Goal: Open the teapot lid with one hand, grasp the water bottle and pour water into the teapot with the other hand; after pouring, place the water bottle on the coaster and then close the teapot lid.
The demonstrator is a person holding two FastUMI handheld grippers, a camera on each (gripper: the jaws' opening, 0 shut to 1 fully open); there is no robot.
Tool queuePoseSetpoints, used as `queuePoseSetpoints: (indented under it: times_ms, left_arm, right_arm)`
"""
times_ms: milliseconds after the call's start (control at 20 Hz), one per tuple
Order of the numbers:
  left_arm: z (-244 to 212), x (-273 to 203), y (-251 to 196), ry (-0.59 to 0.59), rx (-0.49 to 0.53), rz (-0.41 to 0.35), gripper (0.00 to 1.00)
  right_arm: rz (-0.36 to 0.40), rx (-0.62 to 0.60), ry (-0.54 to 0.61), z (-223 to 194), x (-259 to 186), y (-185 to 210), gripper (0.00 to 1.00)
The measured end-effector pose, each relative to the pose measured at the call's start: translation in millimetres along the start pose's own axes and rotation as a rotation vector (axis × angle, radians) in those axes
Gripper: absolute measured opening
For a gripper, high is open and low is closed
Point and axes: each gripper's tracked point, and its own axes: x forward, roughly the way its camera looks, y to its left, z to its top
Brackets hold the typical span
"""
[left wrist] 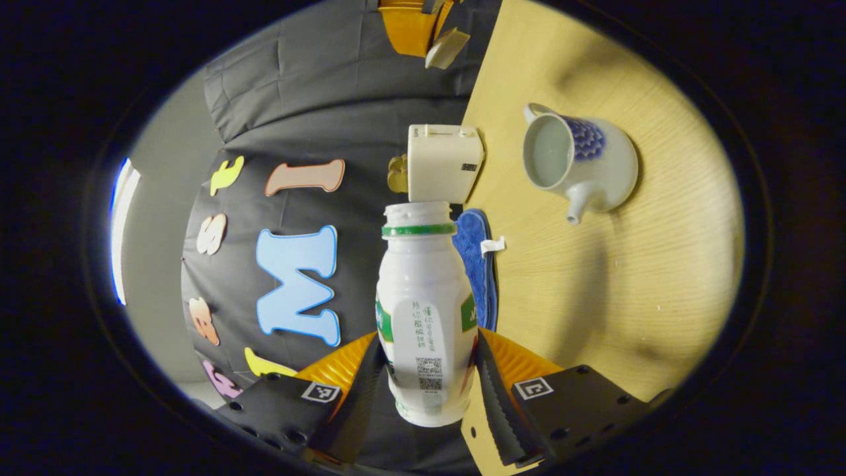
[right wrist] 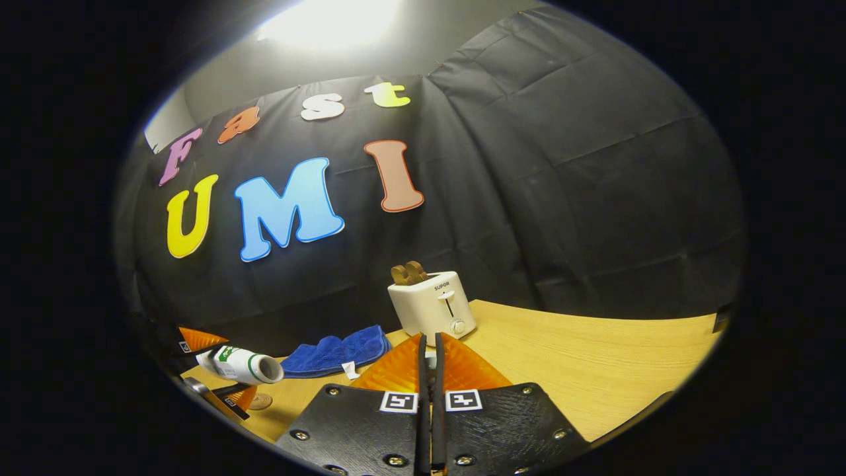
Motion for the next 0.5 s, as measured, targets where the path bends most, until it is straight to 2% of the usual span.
queuePoseSetpoints:
  times_ms: [100,500]
  left_arm:
    - [2,2,5,-0.010,0.021,0.006,0.84]
    - [14,6,10,-0.047,0.098,0.007,0.85]
  right_arm:
    - [-0.011,-0.010,-0.013,3,-1,-3,0.01]
    - [-0.058,-0.019,-0.034,10,-2,-17,0.01]
